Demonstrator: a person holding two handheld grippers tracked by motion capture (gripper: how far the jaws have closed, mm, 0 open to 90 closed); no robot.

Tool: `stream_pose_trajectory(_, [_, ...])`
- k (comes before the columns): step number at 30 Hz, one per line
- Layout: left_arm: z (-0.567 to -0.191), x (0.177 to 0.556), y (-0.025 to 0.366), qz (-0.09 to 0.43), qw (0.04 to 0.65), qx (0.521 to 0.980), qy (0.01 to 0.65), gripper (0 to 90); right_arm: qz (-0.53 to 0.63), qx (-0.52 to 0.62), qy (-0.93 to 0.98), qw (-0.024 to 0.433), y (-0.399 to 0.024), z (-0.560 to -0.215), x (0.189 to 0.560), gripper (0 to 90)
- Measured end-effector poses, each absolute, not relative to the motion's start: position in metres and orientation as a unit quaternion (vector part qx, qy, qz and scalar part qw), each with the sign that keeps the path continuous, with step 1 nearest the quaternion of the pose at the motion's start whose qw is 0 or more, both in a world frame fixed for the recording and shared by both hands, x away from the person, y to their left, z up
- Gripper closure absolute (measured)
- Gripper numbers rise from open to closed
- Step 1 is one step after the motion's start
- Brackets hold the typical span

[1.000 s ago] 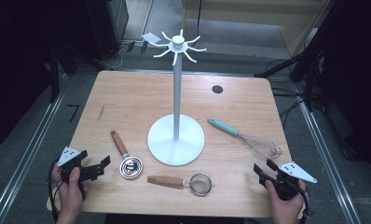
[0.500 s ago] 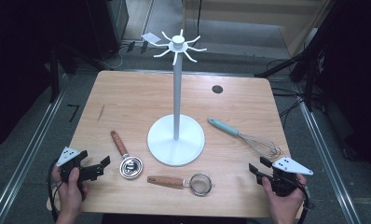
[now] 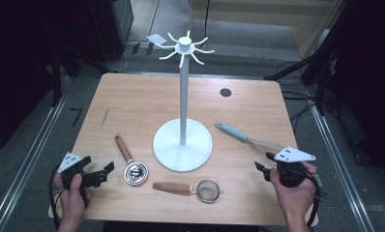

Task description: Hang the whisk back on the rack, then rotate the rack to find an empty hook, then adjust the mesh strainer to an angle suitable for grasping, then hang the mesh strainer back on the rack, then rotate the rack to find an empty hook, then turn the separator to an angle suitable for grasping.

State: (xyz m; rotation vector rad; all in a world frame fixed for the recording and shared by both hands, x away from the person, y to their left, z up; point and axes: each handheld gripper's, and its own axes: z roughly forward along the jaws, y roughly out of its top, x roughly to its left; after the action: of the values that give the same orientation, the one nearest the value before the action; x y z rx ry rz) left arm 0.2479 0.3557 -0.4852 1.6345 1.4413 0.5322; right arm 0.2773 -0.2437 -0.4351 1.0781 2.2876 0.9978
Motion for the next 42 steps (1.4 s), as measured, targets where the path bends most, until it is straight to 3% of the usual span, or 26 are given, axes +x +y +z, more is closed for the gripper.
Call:
stream_pose_trajectory(3, [-0.485,0.248,0.356,0.214,0.434,0.656,0.579,0.0,0.350,0.383,0.829,0.207,-0.243,-0.433,0.283,47.9])
stream_pose_trajectory(6, [-0.485,0.248,0.356,0.217,0.432,0.656,0.579,0.0,0.341,0.371,0.842,0.193,-0.241,-0.430,0.292,55.8])
stream_pose_trajectory(11, [-0.485,0.248,0.356,0.218,0.432,0.656,0.580,0.0,0.327,0.374,0.843,0.206,-0.238,-0.424,0.307,52.4])
stream_pose_trajectory(15, [-0.485,0.248,0.356,0.215,0.433,0.656,0.580,0.0,0.310,0.373,0.854,0.189,-0.233,-0.421,0.324,47.3])
stream_pose_trajectory(42, [-0.485,0.247,0.356,0.217,0.433,0.656,0.578,0.0,0.194,0.332,0.910,0.153,-0.199,-0.420,0.392,49.4])
